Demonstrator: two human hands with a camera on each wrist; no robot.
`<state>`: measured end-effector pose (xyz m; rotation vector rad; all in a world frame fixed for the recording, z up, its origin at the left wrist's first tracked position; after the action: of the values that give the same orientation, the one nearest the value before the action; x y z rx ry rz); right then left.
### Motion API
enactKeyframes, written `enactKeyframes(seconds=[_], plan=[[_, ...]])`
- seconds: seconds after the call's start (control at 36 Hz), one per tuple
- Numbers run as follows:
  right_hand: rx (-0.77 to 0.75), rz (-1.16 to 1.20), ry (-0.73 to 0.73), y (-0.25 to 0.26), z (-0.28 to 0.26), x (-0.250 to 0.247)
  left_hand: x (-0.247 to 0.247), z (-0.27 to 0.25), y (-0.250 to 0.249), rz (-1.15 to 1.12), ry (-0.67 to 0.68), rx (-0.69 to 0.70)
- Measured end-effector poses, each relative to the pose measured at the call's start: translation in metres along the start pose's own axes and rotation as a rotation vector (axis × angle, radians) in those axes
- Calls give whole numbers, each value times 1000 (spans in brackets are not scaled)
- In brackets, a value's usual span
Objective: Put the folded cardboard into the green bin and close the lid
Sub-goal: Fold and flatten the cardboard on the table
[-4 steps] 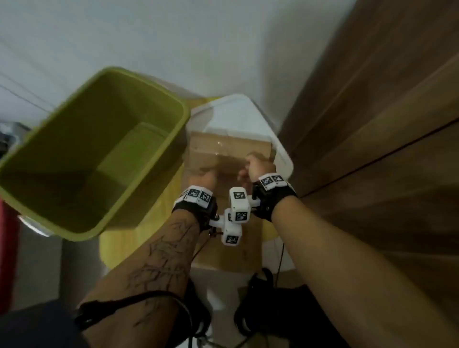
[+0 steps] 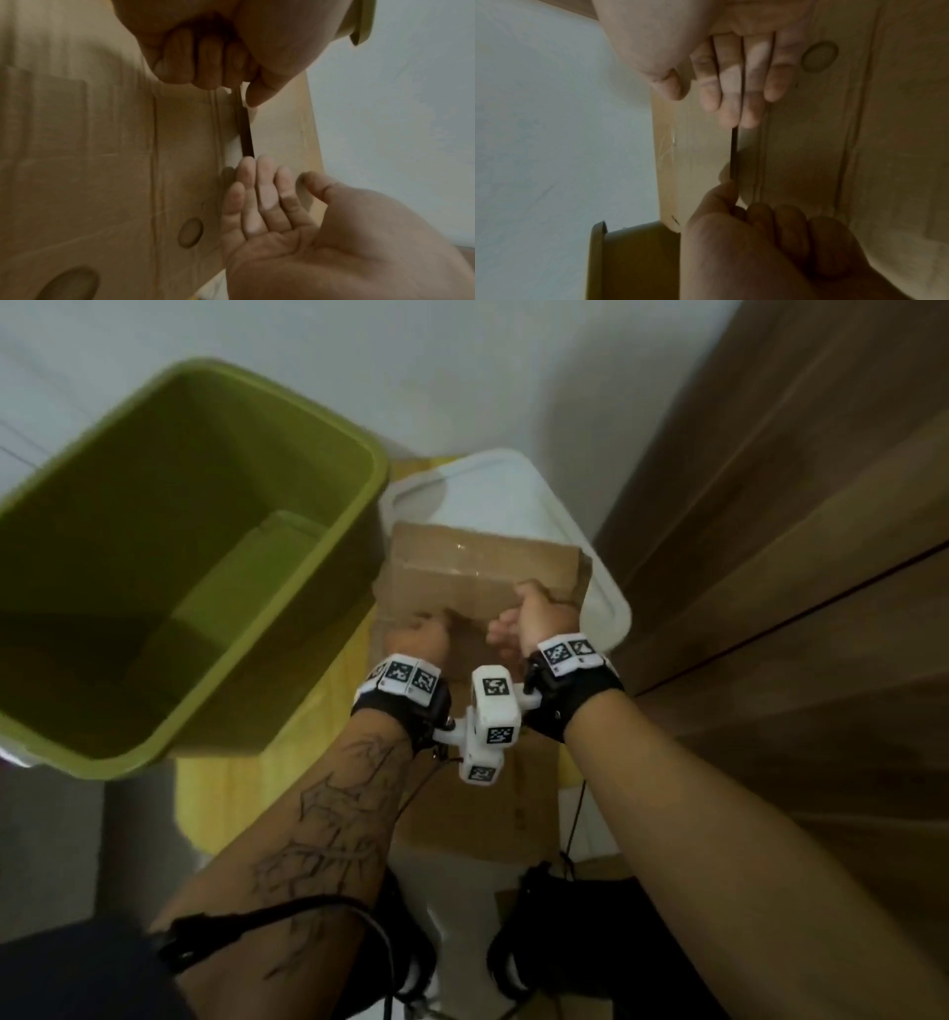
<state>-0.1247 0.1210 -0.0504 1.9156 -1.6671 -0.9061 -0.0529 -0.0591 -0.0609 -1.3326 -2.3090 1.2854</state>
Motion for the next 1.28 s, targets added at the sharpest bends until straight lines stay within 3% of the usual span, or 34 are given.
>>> enactKeyframes(seconds=[0.14,0.22,0.33,0.42,0.5,0.64,0.72,0.78,0.92,1.08,1.14,1.19,1.28], plan=[[-24,4,162,-22,24,25,18,27,8,-41,35,120],[-78,-90,252,-24,20,32,31,22,9,-63,197,145],[-148,-105,340,-31,20,34,31,-5,4,-14,354,374],[-194,-46,401,-32,21,39,27,-47,12,196,459,563],[-242,-120,371,-30,21,40,24,-87,23,467,512,738],[-317,-294,433,-37,-1,41,15,-137,79,1038,568,738],[-368,-355,442,-42,-14,36,2,-151,111,1490,478,809],[-420,-378,438,-44,-23,31,-5,-153,129,1604,460,771],[-441,-449,466,-55,-50,28,0,-145,119,1471,340,879],[-406,-530,499,-94,-74,7,4,-131,110,1309,365,873],[-496,-647,503,-104,-88,-3,4,-133,102,1207,395,891],[-688,-817,453,-107,-104,-10,5,-138,91,1129,407,947],[-856,-954,366,-109,-117,-21,7,-143,76,1149,395,999]])
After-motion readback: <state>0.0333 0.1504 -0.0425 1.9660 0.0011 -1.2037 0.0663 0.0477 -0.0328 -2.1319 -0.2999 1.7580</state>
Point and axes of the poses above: each hand's wrist, its own z-axis towards the middle knuckle, its own x-axis out of the palm, y = z × x, the point moved 10 cm from there along z, towards the middle knuckle, and after that the axes turned 3 degrees about -z, right-handed, at the moved point
